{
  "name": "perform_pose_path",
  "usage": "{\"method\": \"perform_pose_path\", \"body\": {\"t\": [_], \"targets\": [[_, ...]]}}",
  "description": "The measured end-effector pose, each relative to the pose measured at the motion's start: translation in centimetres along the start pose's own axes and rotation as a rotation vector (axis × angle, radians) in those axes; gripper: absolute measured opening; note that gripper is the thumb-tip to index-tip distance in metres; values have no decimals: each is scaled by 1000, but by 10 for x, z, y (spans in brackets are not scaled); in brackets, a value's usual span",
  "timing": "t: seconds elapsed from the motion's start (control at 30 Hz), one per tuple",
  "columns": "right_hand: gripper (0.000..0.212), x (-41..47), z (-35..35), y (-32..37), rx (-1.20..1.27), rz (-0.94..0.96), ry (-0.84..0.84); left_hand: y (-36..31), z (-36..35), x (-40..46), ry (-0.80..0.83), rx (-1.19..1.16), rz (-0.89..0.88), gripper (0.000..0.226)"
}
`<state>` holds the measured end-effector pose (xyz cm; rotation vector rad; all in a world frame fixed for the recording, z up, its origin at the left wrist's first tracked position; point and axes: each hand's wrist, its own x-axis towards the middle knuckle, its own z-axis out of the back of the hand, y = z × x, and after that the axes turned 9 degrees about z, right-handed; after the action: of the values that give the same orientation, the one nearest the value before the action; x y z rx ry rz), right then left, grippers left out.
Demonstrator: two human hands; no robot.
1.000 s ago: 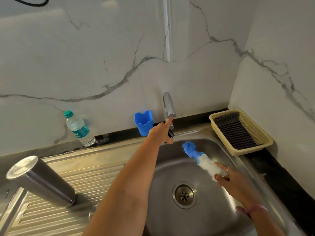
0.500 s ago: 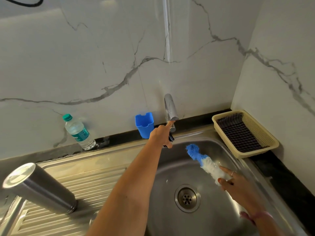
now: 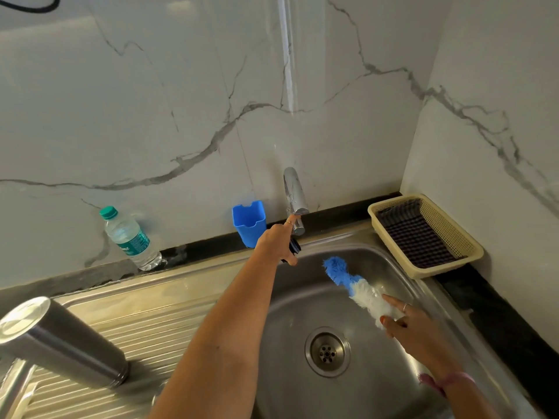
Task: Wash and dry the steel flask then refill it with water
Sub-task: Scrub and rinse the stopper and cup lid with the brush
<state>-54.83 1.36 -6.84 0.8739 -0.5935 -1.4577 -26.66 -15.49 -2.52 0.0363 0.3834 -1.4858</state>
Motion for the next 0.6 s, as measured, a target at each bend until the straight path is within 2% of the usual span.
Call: {"method": "perform_pose_path", "body": {"t": [0.23,0.6], "targets": [[52,-2,2,3,-4,8,-12,3,1,-8,9,-13,8,115],[52,-1,3,-1,15,-3,-5,3,-3,-17,17,-22,29,125]]}}
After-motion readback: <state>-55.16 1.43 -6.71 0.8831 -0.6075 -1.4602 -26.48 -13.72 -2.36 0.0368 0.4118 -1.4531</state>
